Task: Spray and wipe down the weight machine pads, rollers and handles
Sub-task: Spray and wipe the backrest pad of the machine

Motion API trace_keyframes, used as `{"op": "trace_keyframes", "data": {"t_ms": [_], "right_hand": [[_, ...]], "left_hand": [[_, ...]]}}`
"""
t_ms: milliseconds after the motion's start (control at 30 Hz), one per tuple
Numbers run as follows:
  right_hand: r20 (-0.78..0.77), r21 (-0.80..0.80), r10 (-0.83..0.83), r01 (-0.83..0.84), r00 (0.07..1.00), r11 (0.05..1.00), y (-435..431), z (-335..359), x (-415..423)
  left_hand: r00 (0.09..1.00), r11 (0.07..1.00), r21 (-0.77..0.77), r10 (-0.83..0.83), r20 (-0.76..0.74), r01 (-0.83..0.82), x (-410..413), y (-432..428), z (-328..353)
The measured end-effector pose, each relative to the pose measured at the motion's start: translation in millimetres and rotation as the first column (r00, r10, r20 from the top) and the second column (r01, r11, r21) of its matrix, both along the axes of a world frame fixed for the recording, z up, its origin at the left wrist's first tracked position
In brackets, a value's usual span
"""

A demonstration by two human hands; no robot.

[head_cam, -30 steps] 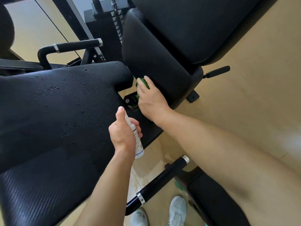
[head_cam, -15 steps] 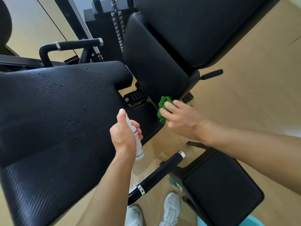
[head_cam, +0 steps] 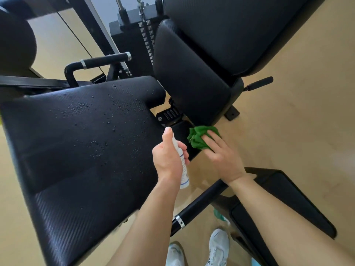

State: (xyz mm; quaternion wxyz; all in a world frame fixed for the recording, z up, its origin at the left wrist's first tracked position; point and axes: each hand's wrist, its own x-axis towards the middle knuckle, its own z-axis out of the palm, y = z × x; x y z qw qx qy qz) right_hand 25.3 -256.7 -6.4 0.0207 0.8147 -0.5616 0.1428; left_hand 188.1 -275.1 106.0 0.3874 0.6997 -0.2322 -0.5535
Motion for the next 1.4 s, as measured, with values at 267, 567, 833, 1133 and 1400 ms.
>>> {"op": "trace_keyframes", "data": {"t_ms": [267,567,833,1133,1400], "right_hand": [[0.626,0.753,-0.638,0.136,-0.448,0.644,-41.3,59.6,44.8],[0.17,0.848,-0.548,-0.162,-0.819,0.504,-70.9,81.2,44.9],[0.396,0.868,-0.647,0.035,-0.652,0.496,-92.5,157.5,7.1],[0.776,0.601,-0.614,0.46,-0.141,0.654,-51.4,156.8,26.6],[0.667,0.743,-0.696,0.296,-0.266,0.6,20.4,151.0,-5.9]], "left_hand": [[1.0,1.0,0.026,-0.007,0.017,0.006,-0.9,3.5,-7.8],[1.0,0.999,-0.029,0.026,0.013,-0.026,0.7,0.7,2.4],[0.999,0.997,-0.057,-0.045,0.02,0.046,-15.0,0.6,23.6],[0.991,0.987,-0.089,-0.135,0.022,0.137,-22.3,-0.7,40.4],[0.957,0.957,-0.002,-0.291,0.016,0.291,-22.7,33.2,46.0]]}}
